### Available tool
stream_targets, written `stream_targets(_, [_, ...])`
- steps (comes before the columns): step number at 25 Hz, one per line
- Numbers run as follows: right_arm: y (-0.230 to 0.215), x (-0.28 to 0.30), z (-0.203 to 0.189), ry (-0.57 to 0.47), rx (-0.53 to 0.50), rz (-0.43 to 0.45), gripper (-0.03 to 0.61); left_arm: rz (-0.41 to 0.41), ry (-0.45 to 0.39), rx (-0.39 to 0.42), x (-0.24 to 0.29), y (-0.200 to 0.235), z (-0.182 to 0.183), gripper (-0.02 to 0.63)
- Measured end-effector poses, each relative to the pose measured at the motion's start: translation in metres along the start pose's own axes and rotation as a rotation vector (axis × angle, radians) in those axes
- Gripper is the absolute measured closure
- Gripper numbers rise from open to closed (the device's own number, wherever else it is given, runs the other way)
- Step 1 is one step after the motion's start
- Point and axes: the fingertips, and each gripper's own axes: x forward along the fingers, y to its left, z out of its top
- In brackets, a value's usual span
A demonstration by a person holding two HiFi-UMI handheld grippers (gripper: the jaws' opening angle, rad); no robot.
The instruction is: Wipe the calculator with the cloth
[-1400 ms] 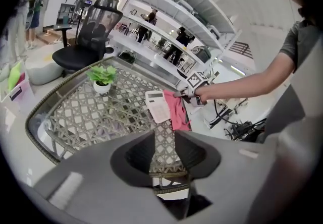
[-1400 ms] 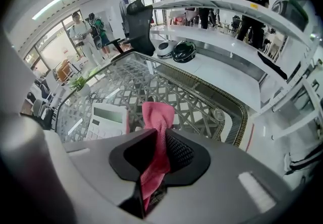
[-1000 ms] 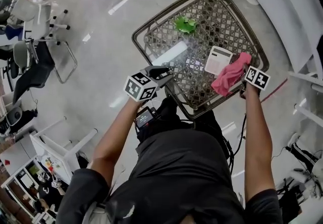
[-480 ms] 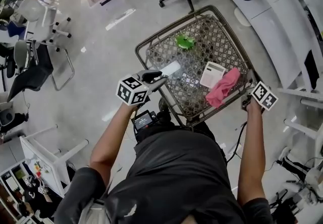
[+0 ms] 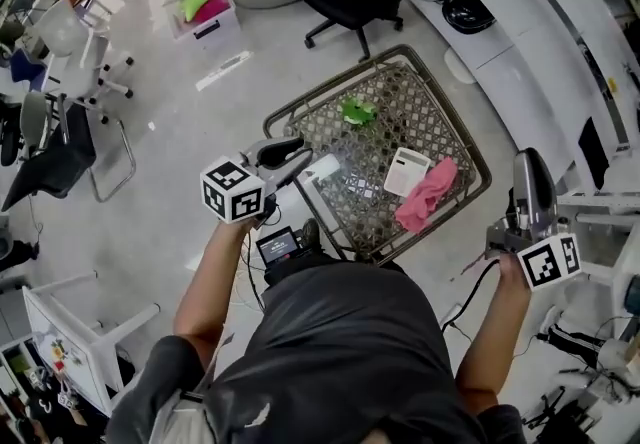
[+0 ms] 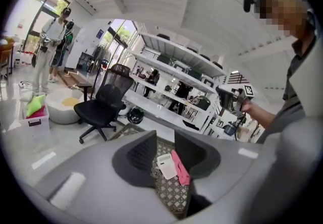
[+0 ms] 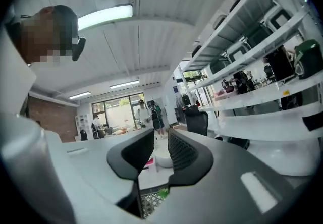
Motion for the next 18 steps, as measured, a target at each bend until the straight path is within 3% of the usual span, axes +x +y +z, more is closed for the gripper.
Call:
stream_targets(4, [0.033, -0.008, 0.022, -0.022, -0.022, 0.023, 0.492, -0.022, -0.06, 0.022, -0.012, -0.006, 0.026, 0.445])
stream_targets(10, [0.057, -0.022, 0.024, -0.029, -0.037, -0.002, 0.492, -0.028, -0.098, 0.039, -0.032, 0.003, 0.038, 0.445])
stream_targets(18, [0.071, -0.047, 0.027, -0.051, -0.05, -0.057, 0.494, -0.063, -0.082, 0.045, -0.035, 0.004, 0.03, 0.445])
